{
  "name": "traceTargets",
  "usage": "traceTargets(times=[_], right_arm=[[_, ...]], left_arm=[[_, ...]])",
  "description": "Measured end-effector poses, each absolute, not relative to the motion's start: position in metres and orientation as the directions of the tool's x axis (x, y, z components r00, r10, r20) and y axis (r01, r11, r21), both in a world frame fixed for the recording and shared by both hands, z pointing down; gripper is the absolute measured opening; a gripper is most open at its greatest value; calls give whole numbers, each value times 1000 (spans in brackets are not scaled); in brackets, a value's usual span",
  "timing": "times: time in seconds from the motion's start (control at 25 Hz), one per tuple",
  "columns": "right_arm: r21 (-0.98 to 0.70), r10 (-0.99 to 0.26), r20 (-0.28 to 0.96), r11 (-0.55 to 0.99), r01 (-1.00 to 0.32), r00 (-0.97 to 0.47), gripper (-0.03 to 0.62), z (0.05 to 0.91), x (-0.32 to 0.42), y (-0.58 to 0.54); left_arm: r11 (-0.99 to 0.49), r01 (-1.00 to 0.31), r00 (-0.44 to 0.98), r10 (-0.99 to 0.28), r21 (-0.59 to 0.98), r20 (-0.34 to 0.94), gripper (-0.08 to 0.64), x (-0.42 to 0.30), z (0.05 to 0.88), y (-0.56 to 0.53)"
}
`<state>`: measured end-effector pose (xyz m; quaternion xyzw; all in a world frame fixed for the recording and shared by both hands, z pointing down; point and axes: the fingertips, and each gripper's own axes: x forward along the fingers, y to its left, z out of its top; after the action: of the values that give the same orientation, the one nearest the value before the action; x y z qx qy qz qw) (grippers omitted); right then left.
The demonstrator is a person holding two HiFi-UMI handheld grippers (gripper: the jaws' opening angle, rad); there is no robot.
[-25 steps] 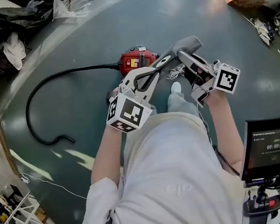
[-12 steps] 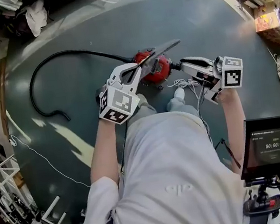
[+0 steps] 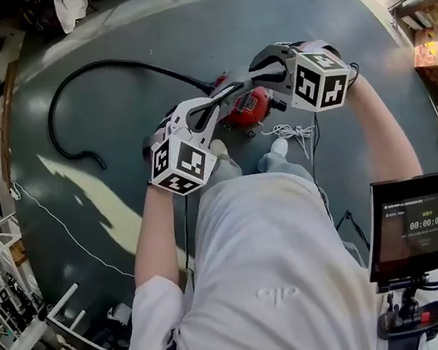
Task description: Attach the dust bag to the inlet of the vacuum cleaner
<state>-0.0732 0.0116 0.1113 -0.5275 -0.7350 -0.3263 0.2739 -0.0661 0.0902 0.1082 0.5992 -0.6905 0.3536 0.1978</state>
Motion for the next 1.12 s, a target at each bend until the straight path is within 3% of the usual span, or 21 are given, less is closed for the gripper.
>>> traceTargets(times=[0.32, 0.56, 0.64, 1.0, 1.12], right_arm=[[165, 585, 796, 43, 985, -159, 61, 129, -51, 33], [138, 613, 778, 41, 990, -134, 58, 127, -36, 33], [158, 619, 772, 28, 987, -141, 26, 126, -35, 41], [193, 497, 849, 22, 981, -178, 15, 162, -8, 11], [131, 454, 881, 38, 991, -134, 15, 194, 17, -15]], left_arm=[[20, -972, -181, -698, -234, 693, 10, -50, 105, 94], [14, -978, -153, -720, -207, 677, 10, -39, 102, 88], [-5, -976, -148, -717, -218, 681, 9, -39, 104, 87], [-47, -991, -54, -723, -127, 689, 10, -9, 139, 55], [-37, -999, 15, -729, -17, 685, 10, 16, 175, 30]])
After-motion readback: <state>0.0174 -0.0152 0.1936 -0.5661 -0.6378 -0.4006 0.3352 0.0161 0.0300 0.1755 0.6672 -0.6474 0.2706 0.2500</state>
